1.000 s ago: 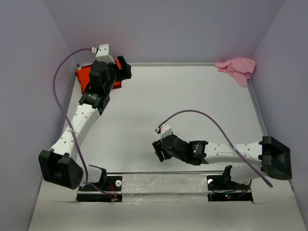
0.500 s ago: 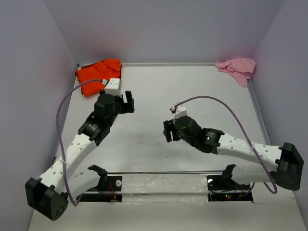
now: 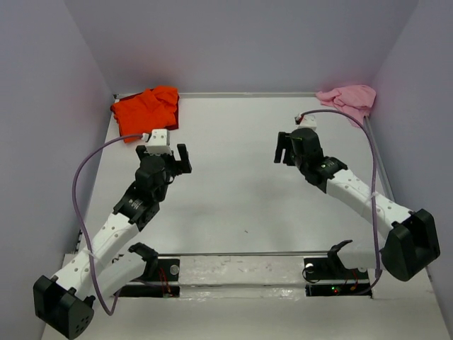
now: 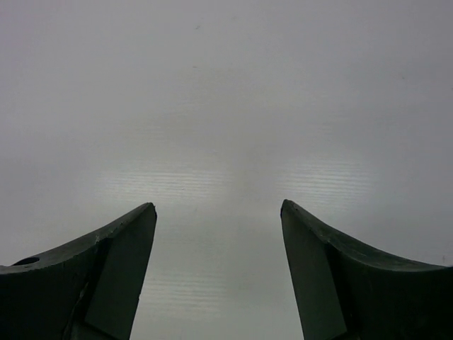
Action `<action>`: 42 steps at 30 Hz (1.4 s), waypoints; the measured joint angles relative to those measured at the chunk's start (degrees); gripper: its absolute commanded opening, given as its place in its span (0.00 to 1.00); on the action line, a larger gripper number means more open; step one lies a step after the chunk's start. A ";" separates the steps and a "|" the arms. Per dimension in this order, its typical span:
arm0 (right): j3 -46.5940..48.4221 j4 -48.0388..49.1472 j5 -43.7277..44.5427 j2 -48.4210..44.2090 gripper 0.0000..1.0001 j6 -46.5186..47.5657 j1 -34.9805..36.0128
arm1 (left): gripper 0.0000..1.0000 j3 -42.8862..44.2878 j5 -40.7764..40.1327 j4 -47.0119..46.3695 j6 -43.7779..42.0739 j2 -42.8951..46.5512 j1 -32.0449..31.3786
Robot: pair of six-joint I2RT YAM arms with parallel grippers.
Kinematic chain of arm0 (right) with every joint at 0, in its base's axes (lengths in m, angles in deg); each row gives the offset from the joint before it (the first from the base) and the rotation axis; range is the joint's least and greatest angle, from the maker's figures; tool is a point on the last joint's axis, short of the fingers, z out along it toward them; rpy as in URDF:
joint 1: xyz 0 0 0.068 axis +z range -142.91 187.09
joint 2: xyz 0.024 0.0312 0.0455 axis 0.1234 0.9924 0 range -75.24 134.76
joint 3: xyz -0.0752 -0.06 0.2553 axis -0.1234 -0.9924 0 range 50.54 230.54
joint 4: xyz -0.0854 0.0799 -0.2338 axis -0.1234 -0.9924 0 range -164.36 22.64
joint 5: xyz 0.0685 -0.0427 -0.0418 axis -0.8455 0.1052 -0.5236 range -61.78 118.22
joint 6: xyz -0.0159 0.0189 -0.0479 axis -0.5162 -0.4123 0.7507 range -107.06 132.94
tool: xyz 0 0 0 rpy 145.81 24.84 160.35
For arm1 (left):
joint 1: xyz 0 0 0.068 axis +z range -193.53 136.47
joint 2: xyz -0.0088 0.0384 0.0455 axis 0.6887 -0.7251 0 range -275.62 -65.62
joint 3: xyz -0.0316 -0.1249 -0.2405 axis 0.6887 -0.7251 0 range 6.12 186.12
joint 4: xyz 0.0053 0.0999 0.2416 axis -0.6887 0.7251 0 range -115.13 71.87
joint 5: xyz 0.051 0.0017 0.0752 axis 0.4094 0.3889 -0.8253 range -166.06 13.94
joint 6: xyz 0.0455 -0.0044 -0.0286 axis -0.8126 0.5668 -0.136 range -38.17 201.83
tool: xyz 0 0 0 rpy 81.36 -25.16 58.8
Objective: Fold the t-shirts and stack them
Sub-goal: Neatly place the folded tshirt to the corner
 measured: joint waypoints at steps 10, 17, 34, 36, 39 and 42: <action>-10.27 8.79 2.93 0.74 0.78 -2.43 -8.94 | 0.99 -1.86 -2.73 -2.62 0.13 -0.96 -2.25; -20.11 20.57 -0.20 -2.34 0.77 -1.05 -8.94 | 0.99 -1.86 -1.40 -2.78 0.13 -2.58 -2.80; -21.16 27.19 -6.51 0.07 0.76 -1.57 -8.92 | 0.99 -1.79 0.76 -2.56 -0.33 -5.81 -5.27; -21.16 27.23 -7.80 -0.11 0.76 -1.81 -8.94 | 0.99 -1.79 0.28 -2.21 -0.50 -6.21 -5.27; -21.16 27.10 -9.51 -1.36 0.77 -1.97 -8.92 | 0.99 -1.79 -0.20 -1.79 -0.74 -6.29 -5.29; -21.16 27.04 -10.47 -3.76 0.77 -2.08 -8.92 | 0.99 -1.79 -1.33 -1.70 -1.22 -6.27 -5.40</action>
